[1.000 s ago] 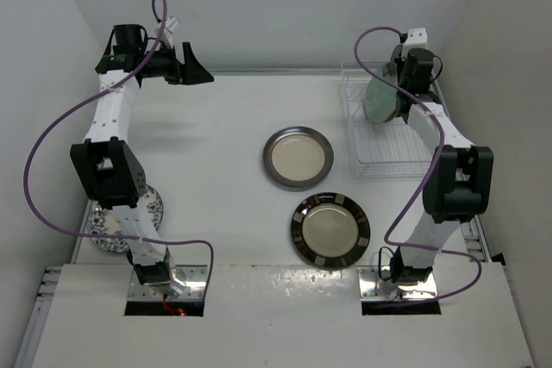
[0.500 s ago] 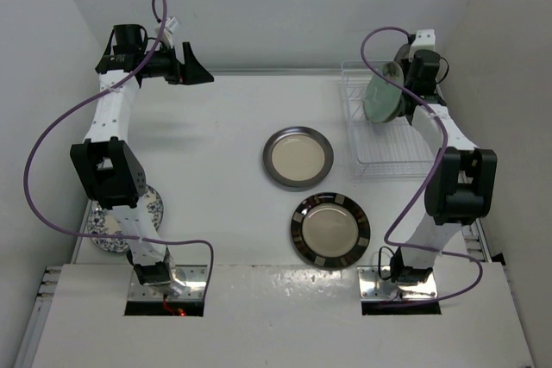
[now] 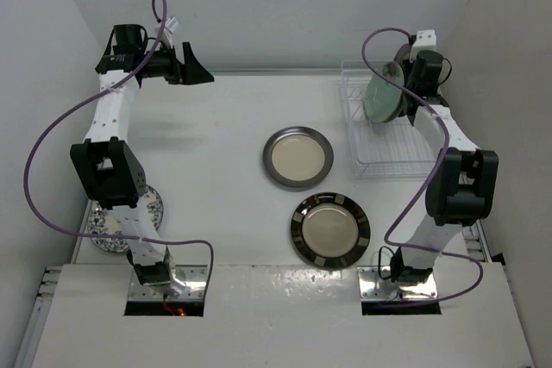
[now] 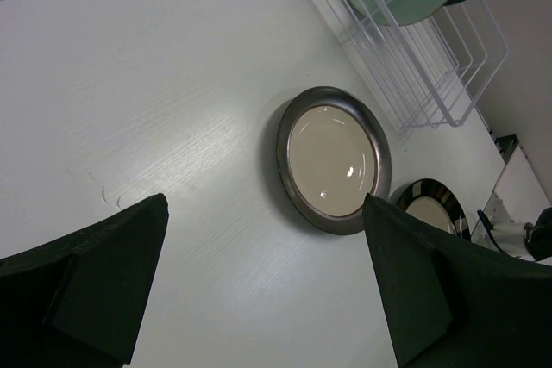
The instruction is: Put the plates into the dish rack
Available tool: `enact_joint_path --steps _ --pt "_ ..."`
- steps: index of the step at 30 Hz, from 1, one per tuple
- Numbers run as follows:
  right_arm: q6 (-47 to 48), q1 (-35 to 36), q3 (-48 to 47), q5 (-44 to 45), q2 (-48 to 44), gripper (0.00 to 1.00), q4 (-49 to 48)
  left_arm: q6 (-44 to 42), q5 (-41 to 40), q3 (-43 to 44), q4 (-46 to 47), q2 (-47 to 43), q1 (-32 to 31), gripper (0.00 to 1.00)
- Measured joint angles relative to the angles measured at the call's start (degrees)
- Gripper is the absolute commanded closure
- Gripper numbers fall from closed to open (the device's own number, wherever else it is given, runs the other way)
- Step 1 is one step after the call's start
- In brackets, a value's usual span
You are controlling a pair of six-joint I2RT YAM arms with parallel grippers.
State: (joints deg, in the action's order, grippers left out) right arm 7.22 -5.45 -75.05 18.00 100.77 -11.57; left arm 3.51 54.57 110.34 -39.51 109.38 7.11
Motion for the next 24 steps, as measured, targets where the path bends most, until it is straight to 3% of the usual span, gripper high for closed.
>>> enact_joint_path --steps 24 --pt "11.4 2.7 0.3 7.5 0.5 1.00 -7.7 0.1 0.1 0.0 0.0 0.0 0.0 0.00"
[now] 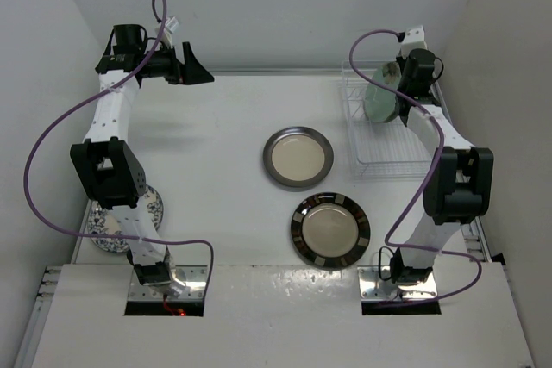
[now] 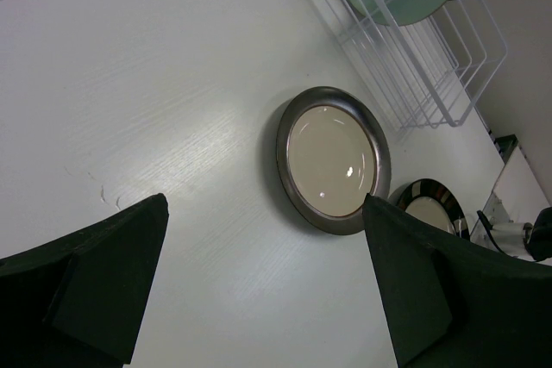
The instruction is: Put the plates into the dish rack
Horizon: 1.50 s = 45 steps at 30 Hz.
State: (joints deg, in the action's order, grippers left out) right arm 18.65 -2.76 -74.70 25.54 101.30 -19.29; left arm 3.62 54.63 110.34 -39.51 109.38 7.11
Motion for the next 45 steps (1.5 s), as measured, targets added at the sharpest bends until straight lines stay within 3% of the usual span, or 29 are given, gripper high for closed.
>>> enact_joint_path --steps 30,38,45 --pt "-3.5 0.0 9.4 -2.9 -2.7 1.00 -8.1 -1.7 -2.6 0.0 -0.4 0.0 0.0 0.00" --pt "-4.4 0.0 8.7 -0.8 -2.6 1.00 -7.8 -1.9 -3.0 0.0 -0.7 0.0 0.0 0.00" --pt "-1.4 -0.3 0.9 0.4 -0.2 1.00 -2.8 -2.1 -3.1 0.0 -0.7 0.0 0.0 0.00"
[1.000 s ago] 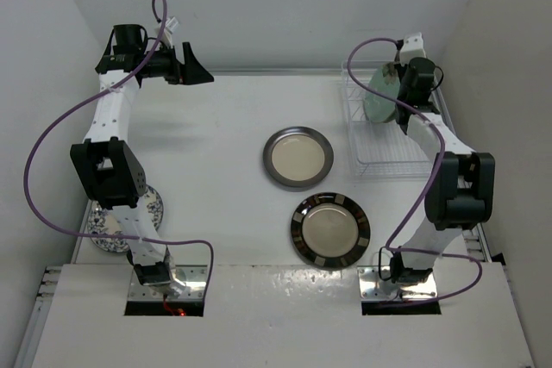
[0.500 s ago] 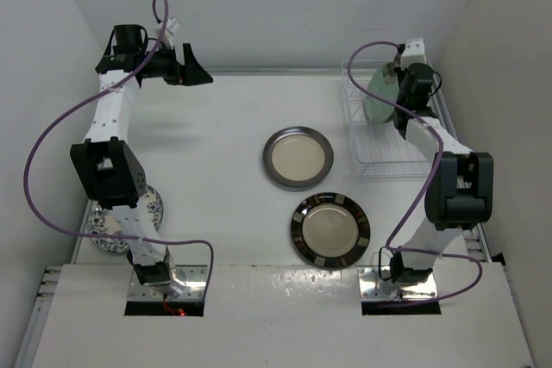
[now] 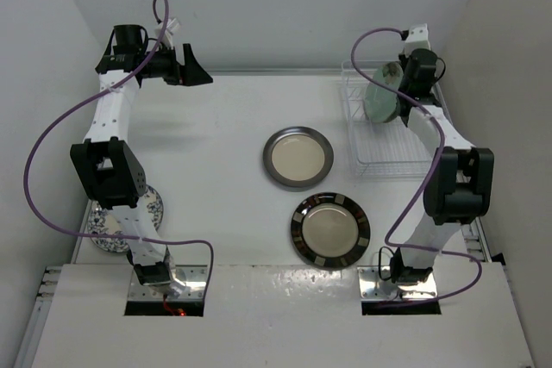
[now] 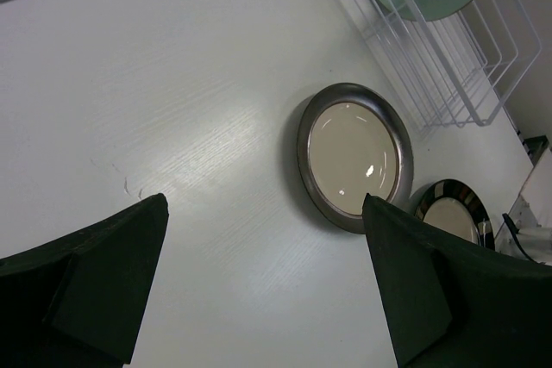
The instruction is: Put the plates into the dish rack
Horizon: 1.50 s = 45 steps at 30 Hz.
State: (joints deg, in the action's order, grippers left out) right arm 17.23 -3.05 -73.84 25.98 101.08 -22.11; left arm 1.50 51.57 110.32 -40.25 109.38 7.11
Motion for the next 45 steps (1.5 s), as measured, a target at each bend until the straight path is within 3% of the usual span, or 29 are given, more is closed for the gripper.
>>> enact_joint_path --steps 10,29,45 --pt "3.8 -2.3 -3.7 2.4 -0.1 1.00 -1.4 -0.2 0.0 0.0 0.0 0.0 0.0 0.00" --pt "2.3 -2.9 -0.8 1.9 -0.1 1.00 0.3 -0.4 0.0 0.0 0.0 0.0 0.0 0.00" --pt "3.6 -3.4 -5.2 -0.3 -0.2 1.00 0.1 -0.4 0.0 0.0 0.0 0.0 0.0 0.00"
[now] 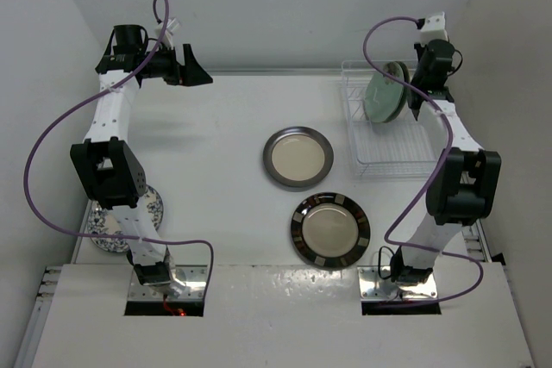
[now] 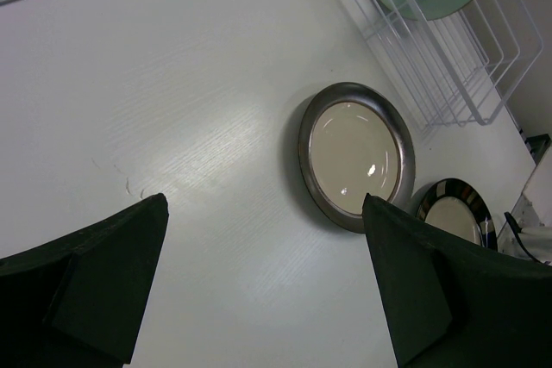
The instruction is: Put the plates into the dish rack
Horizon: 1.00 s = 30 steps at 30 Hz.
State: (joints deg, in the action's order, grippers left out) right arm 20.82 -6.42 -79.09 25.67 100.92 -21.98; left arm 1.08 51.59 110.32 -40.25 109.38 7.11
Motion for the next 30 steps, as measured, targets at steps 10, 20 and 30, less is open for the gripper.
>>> enact_joint_path --steps 10,20,30 --pt "-3.1 -0.1 3.7 -2.1 -0.3 1.00 0.9 0.0 0.0 0.0 0.0 0.0 0.4 0.00" --pt "-3.5 -0.1 5.8 -3.7 -0.3 1.00 1.4 0.0 0.0 -0.7 0.0 0.0 0.4 0.00" --pt "-5.3 -0.1 6.6 -6.3 1.6 0.88 0.6 -0.4 0.0 -0.9 -0.1 0.0 0.4 0.00"
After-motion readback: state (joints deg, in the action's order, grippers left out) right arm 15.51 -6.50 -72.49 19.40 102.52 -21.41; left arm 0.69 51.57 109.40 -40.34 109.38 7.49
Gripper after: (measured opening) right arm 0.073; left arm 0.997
